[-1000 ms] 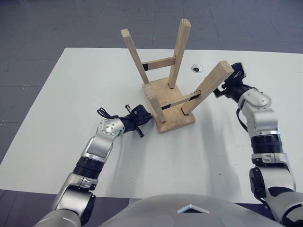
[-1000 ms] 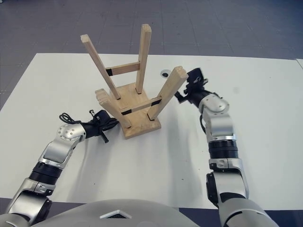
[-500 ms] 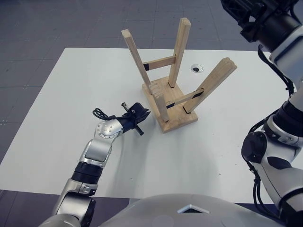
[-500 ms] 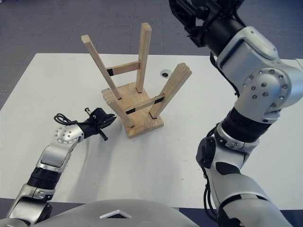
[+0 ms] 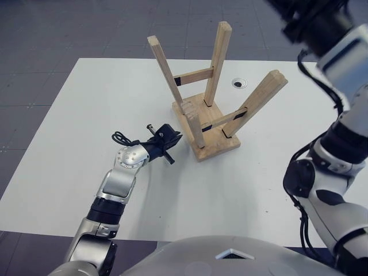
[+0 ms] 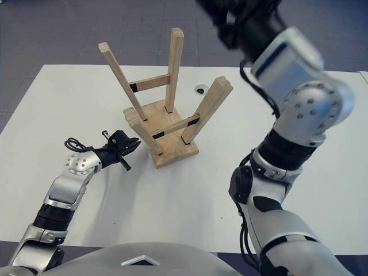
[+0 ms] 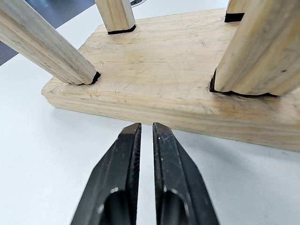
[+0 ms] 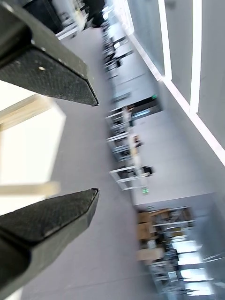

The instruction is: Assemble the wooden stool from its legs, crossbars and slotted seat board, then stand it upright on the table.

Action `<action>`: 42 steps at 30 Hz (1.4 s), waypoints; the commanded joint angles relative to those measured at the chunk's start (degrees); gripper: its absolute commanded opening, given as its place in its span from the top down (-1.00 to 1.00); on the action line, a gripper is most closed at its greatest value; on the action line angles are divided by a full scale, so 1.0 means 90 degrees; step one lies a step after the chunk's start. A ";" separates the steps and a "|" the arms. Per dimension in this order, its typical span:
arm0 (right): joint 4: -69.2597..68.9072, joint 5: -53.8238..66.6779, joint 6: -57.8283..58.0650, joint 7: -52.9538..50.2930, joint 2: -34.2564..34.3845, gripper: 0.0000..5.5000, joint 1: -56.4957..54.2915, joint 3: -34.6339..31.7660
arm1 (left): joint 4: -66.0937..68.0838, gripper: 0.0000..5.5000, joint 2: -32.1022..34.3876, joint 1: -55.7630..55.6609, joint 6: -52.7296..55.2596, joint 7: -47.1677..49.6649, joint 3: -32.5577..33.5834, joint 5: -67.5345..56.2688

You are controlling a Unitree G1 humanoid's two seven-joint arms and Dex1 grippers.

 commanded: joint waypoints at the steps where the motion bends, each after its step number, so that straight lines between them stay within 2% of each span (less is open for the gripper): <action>1: 0.0006 0.0397 -0.0524 -0.0136 -0.0270 -0.18 -0.0790 -0.0324 | -0.0090 0.83 0.0078 0.0097 0.0080 -0.0017 0.0060 -0.0032; 3: 0.0063 0.0429 -0.0536 -0.0087 -0.0424 -0.18 -0.0490 -0.0249 | -0.0112 0.83 0.0104 0.0137 0.0085 -0.0031 0.0094 -0.0048; 4: 0.0114 0.0311 -0.0463 0.0053 -0.0412 -0.18 0.0099 0.0051 | -0.0115 0.83 0.0117 0.0152 0.0084 -0.0039 0.0108 -0.0053; 5: 0.0159 0.0216 -0.0379 0.0210 -0.0356 -0.18 0.0739 0.0396 | -0.0116 0.83 0.0123 0.0164 0.0086 -0.0040 0.0113 -0.0055; 8: 0.0343 -0.0324 -0.0323 0.0979 -0.0509 -0.18 0.3469 0.2208 | -0.0083 0.83 0.0103 0.0175 0.0097 -0.0020 0.0080 -0.0058; 9: 0.0329 -0.0364 -0.0285 0.1223 -0.0596 -0.18 0.4020 0.2620 | -0.0065 0.83 0.0093 0.0186 0.0091 -0.0008 0.0074 -0.0057; 11: 0.0342 -0.0395 -0.0254 0.1360 -0.0628 -0.18 0.4483 0.2933 | -0.0062 0.83 0.0063 0.0225 0.0088 0.0020 0.0054 -0.0050; 14: 0.0653 -0.0192 -0.0437 0.1080 -0.0602 -0.18 0.3630 0.2118 | -0.0054 0.83 0.0025 0.0303 0.0073 0.0032 0.0010 -0.0045; 18: 0.0171 0.0751 -0.0568 0.0428 -0.0493 -0.18 0.2149 0.1089 | 0.0025 0.83 -0.0001 0.0200 0.0064 0.0031 0.0017 -0.0045; 22: -0.0211 0.1883 -0.0772 -0.0503 -0.0479 -0.18 0.0688 0.0294 | -0.0001 0.83 -0.0007 0.0302 0.0065 0.0049 0.0028 -0.0043; 25: -0.0299 0.2511 -0.0947 -0.0915 -0.0750 -0.18 -0.0074 -0.0037 | -0.0029 0.83 -0.0001 0.0362 0.0083 0.0062 0.0046 -0.0048; 28: -0.0311 0.2620 -0.0917 -0.0995 -0.0885 -0.18 0.0214 0.0095 | -0.0016 0.83 0.0025 0.0347 0.0082 0.0048 0.0079 -0.0059; 30: -0.0187 0.2190 -0.0886 -0.0655 -0.0873 -0.18 0.1306 0.0552 | -0.0025 0.83 0.0034 0.0321 0.0094 0.0035 0.0091 -0.0062; 33: 0.0583 0.0829 -0.1209 0.0553 -0.0968 -0.18 0.3809 0.2496 | -0.0009 0.83 0.0002 0.0320 0.0089 0.0057 0.0080 -0.0057; 35: 0.0828 0.0256 -0.1430 0.1087 -0.1073 -0.18 0.4803 0.3295 | 0.0023 0.83 -0.0012 0.0288 0.0089 0.0047 0.0066 -0.0058; 37: 0.0631 0.0492 -0.1459 0.1033 -0.0950 -0.18 0.4567 0.3010 | 0.0020 0.83 0.0026 0.0313 0.0093 0.0036 0.0120 -0.0077; 42: 0.0302 0.1368 -0.1679 0.0518 -0.1084 -0.18 0.2644 0.1666 | 0.0063 0.83 0.0019 0.0275 0.0089 0.0025 0.0132 -0.0085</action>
